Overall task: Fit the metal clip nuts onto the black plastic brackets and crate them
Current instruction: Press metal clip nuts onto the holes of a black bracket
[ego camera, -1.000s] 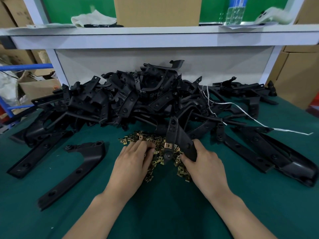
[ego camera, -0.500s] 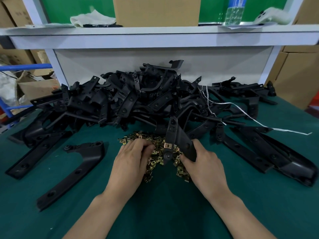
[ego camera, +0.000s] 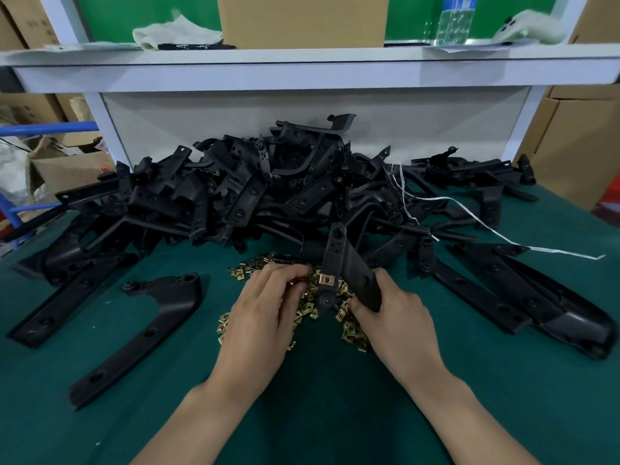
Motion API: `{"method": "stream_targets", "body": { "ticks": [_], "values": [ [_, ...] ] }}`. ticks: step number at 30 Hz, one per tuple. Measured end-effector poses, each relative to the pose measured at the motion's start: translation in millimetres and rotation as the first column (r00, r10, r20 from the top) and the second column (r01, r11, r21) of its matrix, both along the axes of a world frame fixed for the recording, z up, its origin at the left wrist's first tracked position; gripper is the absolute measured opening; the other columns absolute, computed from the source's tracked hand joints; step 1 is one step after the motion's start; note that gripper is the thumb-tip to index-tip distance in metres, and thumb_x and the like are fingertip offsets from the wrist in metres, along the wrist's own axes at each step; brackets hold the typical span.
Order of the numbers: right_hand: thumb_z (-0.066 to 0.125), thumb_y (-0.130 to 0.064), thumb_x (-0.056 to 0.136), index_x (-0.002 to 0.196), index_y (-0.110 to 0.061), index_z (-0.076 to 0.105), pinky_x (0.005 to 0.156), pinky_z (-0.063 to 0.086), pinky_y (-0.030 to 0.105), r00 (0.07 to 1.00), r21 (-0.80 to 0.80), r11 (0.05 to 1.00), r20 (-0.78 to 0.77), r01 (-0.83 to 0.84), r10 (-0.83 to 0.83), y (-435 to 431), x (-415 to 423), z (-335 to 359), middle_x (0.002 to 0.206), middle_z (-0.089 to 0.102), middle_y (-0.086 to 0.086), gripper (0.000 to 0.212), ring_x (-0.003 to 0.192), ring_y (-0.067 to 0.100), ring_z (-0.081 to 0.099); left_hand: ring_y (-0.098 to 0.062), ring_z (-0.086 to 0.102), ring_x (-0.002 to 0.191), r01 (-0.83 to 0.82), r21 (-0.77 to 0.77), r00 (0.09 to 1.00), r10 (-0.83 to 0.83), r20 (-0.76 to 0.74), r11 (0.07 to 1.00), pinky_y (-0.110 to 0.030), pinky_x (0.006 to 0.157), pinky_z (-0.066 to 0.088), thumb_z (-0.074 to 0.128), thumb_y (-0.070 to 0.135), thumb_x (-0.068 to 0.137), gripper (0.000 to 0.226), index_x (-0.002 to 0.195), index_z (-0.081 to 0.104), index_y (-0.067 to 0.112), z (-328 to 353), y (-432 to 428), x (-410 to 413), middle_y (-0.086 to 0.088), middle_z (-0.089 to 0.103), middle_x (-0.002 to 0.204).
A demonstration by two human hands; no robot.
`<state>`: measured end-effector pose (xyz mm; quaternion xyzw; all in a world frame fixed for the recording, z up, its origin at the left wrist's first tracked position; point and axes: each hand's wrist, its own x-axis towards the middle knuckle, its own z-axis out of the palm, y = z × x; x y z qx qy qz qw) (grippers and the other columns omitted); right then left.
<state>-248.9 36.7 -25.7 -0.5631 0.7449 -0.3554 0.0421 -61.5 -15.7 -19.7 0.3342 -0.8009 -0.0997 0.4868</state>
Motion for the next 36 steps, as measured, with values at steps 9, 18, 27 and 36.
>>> {"method": "stream_targets", "body": {
  "ticks": [9, 18, 27, 36],
  "values": [
    [0.065, -0.043, 0.088, 0.090, -0.040, 0.036, 0.049, 0.029, 0.029, 1.000, -0.011, 1.000, -0.002, 0.011, -0.011, -1, 0, -1, 0.059, 0.046, -0.015, 0.029, 0.053, 0.004, 0.039, 0.000, 0.058, 0.104, -0.011, 0.123, 0.999, 0.016, -0.046, 0.992, -0.008, 0.089, 0.041, 0.050, 0.033, 0.099, 0.024, 0.118, 0.062, 0.027, 1, -2, 1, 0.024, 0.057, 0.110],
    [0.066, -0.042, 0.089, 0.092, -0.040, 0.039, 0.048, 0.029, 0.023, 1.000, -0.008, 1.000, -0.008, 0.001, -0.001, -1, -2, -2, 0.060, 0.049, -0.014, 0.027, 0.055, 0.003, 0.044, 0.007, 0.060, 0.081, 0.168, 0.503, 0.923, 0.045, -0.383, 0.848, -0.006, 0.073, 0.044, 0.057, 0.027, 0.101, 0.014, 0.106, 0.064, 0.037, 8, 1, -3, 0.027, 0.067, 0.087],
    [0.065, -0.043, 0.087, 0.091, -0.039, 0.038, 0.050, 0.030, 0.031, 1.000, -0.008, 1.000, -0.005, 0.013, -0.013, -2, -1, -2, 0.060, 0.048, -0.015, 0.027, 0.055, 0.008, 0.043, -0.007, 0.062, 0.081, 0.426, 0.598, 0.789, 0.044, -0.612, 0.679, -0.029, 0.088, 0.053, 0.066, 0.037, 0.087, 0.020, 0.104, 0.076, 0.040, 4, -6, -2, 0.011, 0.068, 0.080],
    [0.066, -0.043, 0.087, 0.091, -0.038, 0.038, 0.057, 0.030, 0.036, 1.000, -0.024, 0.999, -0.017, 0.022, -0.023, -1, 1, -1, 0.059, 0.044, -0.016, 0.028, 0.054, 0.010, 0.037, -0.003, 0.066, 0.074, 0.369, 0.617, 0.809, 0.087, -0.581, 0.695, -0.014, 0.075, 0.052, 0.072, 0.042, 0.077, 0.017, 0.094, 0.078, 0.039, 6, -5, -2, 0.009, 0.073, 0.077]
  ]
}}
